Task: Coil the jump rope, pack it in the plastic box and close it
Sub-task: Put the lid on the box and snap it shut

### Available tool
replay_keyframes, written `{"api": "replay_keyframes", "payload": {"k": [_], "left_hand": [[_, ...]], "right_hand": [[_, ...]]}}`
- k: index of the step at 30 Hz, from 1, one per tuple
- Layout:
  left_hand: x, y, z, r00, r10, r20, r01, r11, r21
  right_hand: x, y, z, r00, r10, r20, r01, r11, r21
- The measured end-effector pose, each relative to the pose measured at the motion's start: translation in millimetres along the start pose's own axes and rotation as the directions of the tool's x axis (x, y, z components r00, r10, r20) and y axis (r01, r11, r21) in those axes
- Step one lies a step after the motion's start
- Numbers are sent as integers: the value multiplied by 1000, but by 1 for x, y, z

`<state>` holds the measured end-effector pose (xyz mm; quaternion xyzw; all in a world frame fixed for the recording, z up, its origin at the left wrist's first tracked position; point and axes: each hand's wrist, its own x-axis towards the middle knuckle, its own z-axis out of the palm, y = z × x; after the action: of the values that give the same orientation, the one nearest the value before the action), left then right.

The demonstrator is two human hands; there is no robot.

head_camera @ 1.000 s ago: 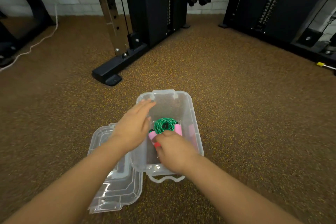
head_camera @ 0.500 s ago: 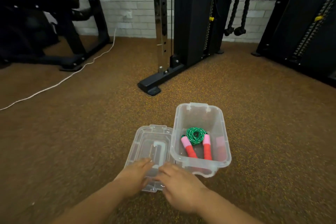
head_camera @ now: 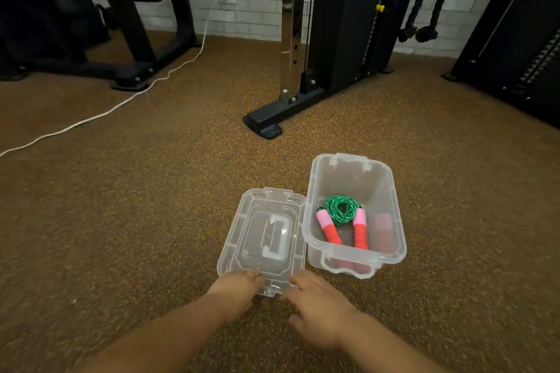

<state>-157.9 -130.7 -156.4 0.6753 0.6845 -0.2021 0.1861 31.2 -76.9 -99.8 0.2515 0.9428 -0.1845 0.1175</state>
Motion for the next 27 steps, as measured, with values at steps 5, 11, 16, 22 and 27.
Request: {"api": "replay_keyframes", "payload": {"k": [5,11,16,22,27], "left_hand": [[9,4,2,999,-30,-17,31,997,77],[5,2,-19,997,-44,-65,47,998,45],[-28,-18,-71,969,-113,-220,101,993,-65],[-56,-35,-139,880,-88,-466,84,996,-29],[-87,-40,-194,811,-107,-575,2,984,-180]], "right_hand": [[2,1,0,1000,22,2,-23,999,47],[8,2,-2,993,39,-110,-25,992,124],[15,0,-11,954,66,-294,7,971,241],[26,-1,-32,826,192,-530,47,913,404],[29,13,-58,778,377,-502,40,768,639]]}}
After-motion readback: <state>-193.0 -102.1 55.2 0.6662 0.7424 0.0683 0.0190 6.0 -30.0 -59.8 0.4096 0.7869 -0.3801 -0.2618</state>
